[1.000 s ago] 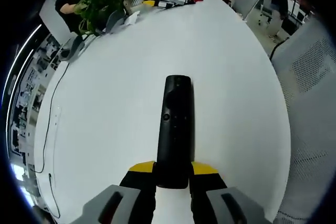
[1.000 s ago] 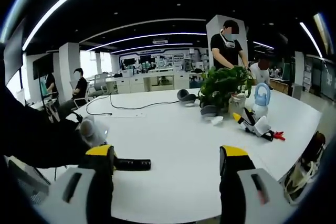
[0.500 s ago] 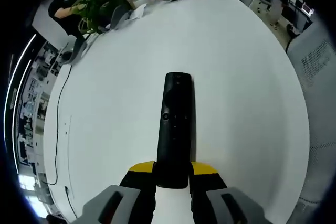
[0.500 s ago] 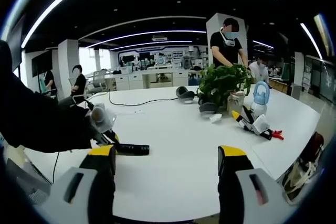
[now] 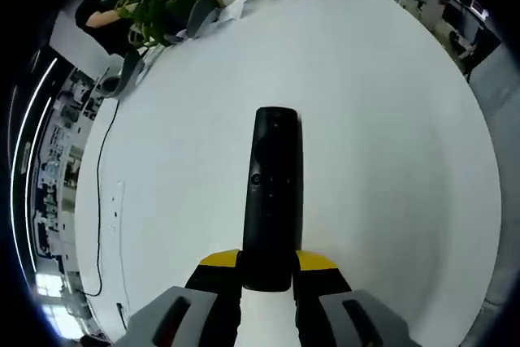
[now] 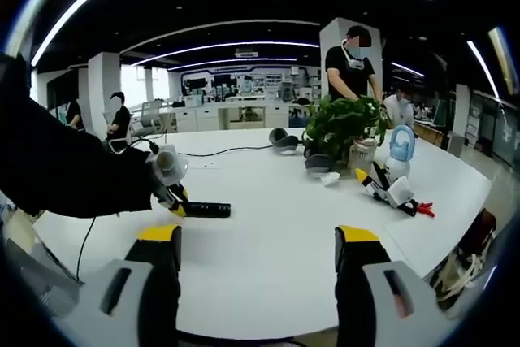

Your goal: Press the specified remote control buttons in sequence, fully releasing each button before pressing the next.

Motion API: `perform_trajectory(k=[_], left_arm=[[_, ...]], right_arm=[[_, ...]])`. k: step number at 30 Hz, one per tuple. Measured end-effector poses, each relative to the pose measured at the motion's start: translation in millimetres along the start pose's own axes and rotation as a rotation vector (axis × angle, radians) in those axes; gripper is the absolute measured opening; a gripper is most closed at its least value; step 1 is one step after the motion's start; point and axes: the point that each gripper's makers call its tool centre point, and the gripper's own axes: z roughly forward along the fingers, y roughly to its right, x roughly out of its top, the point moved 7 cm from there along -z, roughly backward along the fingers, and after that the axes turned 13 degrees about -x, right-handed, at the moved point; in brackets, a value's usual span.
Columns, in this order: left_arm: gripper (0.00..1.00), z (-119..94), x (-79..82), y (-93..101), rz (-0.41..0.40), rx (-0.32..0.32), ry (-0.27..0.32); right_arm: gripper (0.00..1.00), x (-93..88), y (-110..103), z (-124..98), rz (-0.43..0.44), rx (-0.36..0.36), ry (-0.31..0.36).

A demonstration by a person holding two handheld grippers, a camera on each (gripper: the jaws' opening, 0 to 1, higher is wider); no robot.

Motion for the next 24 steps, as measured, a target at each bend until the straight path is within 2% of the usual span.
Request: perform_trajectory(k=[2, 11, 19, 24], left_arm=[[0.23, 0.0, 1.4, -8.3, -0.009, -0.01, 0.007], [0.23, 0.4, 2.3, -43.0, 0.007, 0.025, -0.035], [0.23, 3.8, 5.1, -66.2, 0.029, 0.052, -0.061], [0.23, 5.6, 7.2, -79.3, 0.006, 0.051, -0.056]], right_arm=[[0.8, -0.8, -0.3, 0.6, -0.006, 0.0, -0.006], [0.79, -3.8, -1.0, 2.3, -0.023, 0.0, -0.025], [0.78, -5.8, -0.6, 3.4, -0.034, -0.005, -0.036], [0.78, -7.0, 0.5, 3.8, -0.041, -0.013, -0.043]])
